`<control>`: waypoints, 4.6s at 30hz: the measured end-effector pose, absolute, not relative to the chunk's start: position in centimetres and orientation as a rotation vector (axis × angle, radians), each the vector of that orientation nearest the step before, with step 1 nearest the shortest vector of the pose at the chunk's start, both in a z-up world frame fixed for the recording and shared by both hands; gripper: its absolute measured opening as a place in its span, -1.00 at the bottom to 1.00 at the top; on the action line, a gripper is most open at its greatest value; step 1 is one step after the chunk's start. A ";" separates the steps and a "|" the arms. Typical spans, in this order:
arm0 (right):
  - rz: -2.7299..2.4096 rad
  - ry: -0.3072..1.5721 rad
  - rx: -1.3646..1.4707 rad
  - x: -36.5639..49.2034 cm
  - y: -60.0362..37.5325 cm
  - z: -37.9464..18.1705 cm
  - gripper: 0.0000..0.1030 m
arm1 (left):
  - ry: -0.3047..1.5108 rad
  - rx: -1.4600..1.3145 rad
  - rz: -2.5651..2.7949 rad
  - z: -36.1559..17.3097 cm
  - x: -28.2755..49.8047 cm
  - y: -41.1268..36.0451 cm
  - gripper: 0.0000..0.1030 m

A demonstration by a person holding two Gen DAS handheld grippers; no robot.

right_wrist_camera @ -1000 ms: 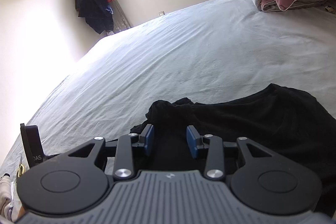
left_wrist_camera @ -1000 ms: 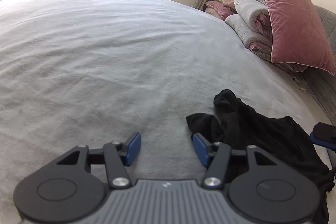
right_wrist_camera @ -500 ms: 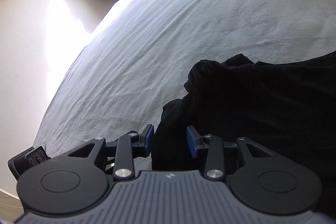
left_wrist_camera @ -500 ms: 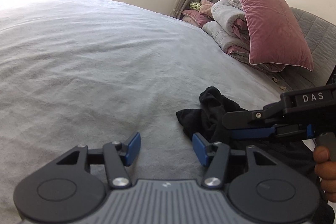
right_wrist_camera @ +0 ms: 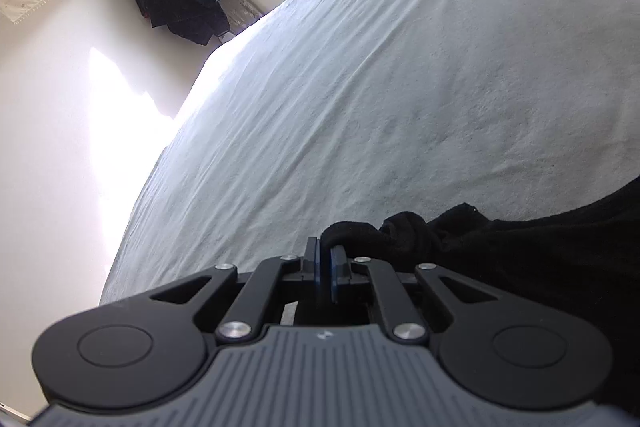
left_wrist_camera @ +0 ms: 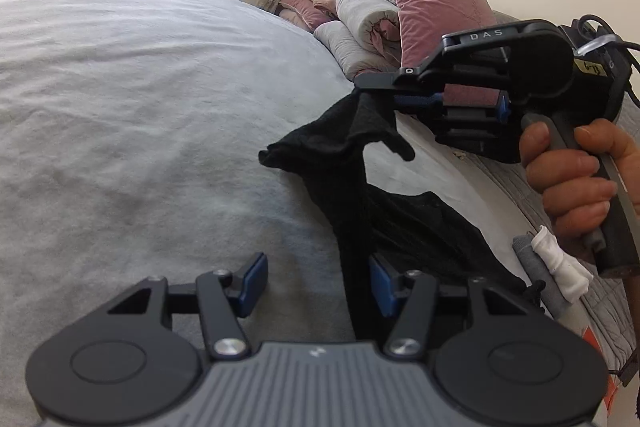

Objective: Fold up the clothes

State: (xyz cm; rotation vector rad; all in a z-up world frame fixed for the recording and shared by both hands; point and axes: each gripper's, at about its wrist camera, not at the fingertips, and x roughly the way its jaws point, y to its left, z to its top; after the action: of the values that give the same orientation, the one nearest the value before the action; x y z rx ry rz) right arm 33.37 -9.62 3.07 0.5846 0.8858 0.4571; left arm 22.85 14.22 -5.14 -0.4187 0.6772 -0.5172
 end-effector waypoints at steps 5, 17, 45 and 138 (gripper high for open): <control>0.340 0.880 0.592 33.7 -14.2 2.8 -0.87 | 0.700 -0.507 -0.623 -5.8 23.1 12.9 -0.03; 0.167 0.945 0.569 30.4 -19.2 -0.4 -0.68 | 0.717 -0.414 -0.705 -6.0 22.0 8.2 -0.19; 0.419 0.733 -0.050 26.9 -7.7 -2.6 -0.43 | 0.683 -0.593 -0.377 -5.3 23.5 17.8 -0.36; 0.251 0.986 -0.076 38.9 -4.0 1.2 -0.16 | 0.616 -0.708 -0.313 -5.3 22.5 26.6 0.02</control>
State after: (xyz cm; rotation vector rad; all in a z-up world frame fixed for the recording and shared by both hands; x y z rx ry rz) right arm 38.95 -3.95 1.18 -0.0761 0.9863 0.2513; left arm 22.53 26.57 -5.28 -0.7080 0.6161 -0.3130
